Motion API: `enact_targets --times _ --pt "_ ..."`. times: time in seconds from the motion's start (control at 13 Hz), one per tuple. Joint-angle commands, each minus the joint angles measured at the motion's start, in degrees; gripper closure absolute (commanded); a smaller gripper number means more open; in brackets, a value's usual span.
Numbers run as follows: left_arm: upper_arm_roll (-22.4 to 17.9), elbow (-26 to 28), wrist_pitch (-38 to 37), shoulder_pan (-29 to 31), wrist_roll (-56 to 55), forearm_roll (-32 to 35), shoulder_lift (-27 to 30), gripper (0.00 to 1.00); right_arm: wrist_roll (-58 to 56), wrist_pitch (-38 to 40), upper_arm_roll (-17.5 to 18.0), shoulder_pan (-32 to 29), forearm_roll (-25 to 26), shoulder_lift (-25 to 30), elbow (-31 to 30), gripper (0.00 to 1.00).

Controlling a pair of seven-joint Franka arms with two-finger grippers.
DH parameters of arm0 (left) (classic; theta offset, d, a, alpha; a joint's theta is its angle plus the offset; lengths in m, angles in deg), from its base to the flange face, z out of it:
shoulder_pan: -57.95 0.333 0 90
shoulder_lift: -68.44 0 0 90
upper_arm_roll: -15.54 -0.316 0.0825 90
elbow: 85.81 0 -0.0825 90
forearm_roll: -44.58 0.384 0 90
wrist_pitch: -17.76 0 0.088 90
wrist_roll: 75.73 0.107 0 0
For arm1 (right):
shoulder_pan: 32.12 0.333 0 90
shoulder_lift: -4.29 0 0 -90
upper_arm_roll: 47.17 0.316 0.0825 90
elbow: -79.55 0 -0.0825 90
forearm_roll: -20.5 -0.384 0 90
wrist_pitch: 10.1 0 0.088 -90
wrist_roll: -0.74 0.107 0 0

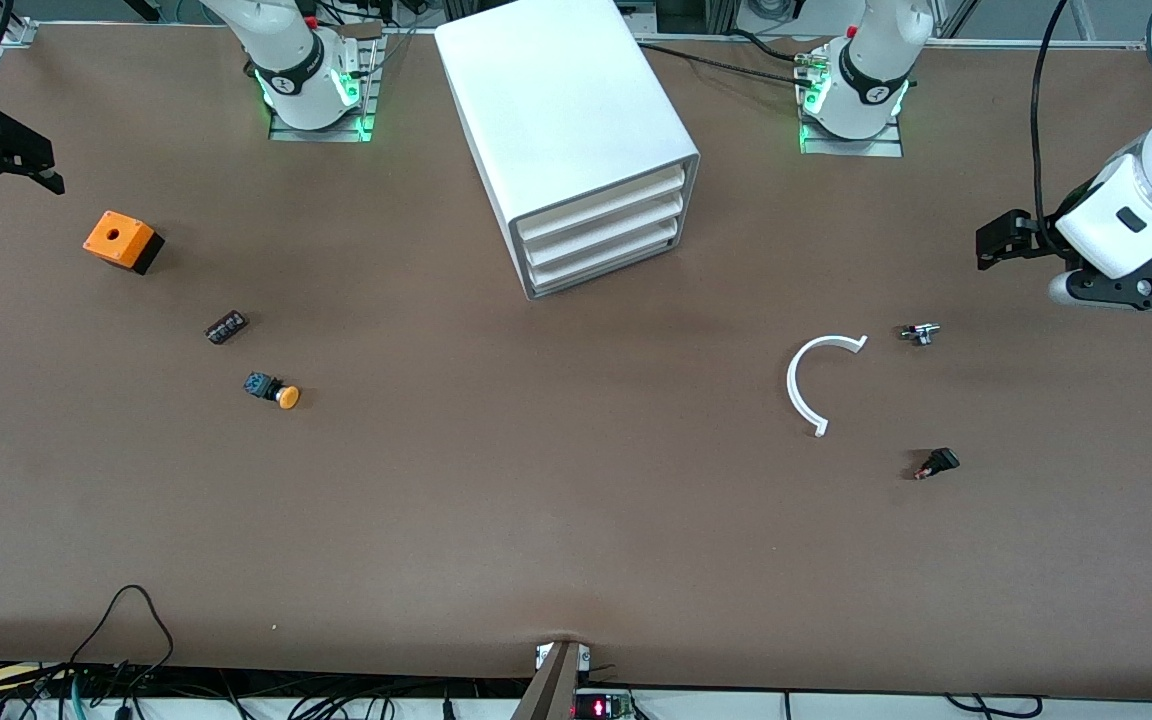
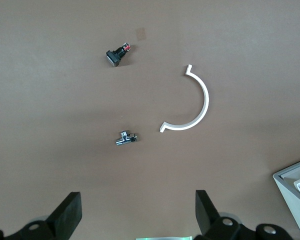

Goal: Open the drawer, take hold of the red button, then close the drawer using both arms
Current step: 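Move both grippers from rest toward the white drawer cabinet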

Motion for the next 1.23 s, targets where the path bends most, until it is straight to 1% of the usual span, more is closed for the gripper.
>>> enact_targets --times 0.0,0.69,1.0,1.15 --pt "0.1 -1.8 -1.2 -0.2 -0.4 -0.8 -0.8 0.0 0.3 0.8 0.4 -0.1 -0.2 -0.1 0.9 0.0" --pt "0.3 -1.9 -1.2 -0.3 -0.5 -1.0 -1.0 0.0 0.3 0.0 0.4 -0.3 0.0 -0.4 1.0 0.0" --pt "0.7 -2.0 -1.9 -0.9 0.2 -1.0 -2.0 0.0 0.4 -0.2 -0.1 -0.5 -0.2 -2.3 2.0 0.0" --pt "1.1 -2.0 -2.3 -1.0 0.3 -1.1 -2.2 0.0 0.4 -0.2 -0.9 -0.7 -0.3 -4.3 3.0 0.0"
